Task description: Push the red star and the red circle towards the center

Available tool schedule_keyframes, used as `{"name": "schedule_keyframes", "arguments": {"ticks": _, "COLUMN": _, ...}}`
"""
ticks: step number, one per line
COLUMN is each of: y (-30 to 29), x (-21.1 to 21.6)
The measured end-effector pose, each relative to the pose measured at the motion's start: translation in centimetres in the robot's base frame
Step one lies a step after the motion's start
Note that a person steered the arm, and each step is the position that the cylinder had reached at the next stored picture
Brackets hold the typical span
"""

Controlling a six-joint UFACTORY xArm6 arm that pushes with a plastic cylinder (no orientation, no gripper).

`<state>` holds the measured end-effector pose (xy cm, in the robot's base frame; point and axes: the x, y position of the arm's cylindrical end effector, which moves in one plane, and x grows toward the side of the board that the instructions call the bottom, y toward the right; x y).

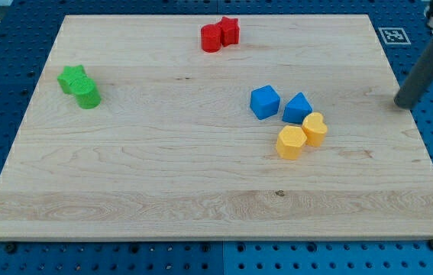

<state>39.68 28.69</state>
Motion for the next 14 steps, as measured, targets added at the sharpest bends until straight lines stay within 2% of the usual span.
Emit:
{"name": "schedule_keyframes", "arguments": {"ticks": 2, "y": -5.5, "x": -10.4}}
{"name": "schedule_keyframes", "arguments": {"ticks": 4, "y": -10.6, "x": -14.2}}
{"name": "schedule_keyframes", "arguments": {"ticks": 5, "y": -16.3, "x": -17.0}}
{"name": "schedule_keyframes", "arguments": {"ticks": 7, "y": -23.8, "x": -17.1}}
{"name": "schedule_keyframes", "arguments": {"ticks": 9, "y": -28.9, "x": -17.0}}
{"name": "schedule_keyframes", "arguments": {"ticks": 11, "y": -32.0, "x": -16.7}}
{"name": "schedule_keyframes", "arguments": {"ticks": 14, "y": -33.6, "x": -12.1}}
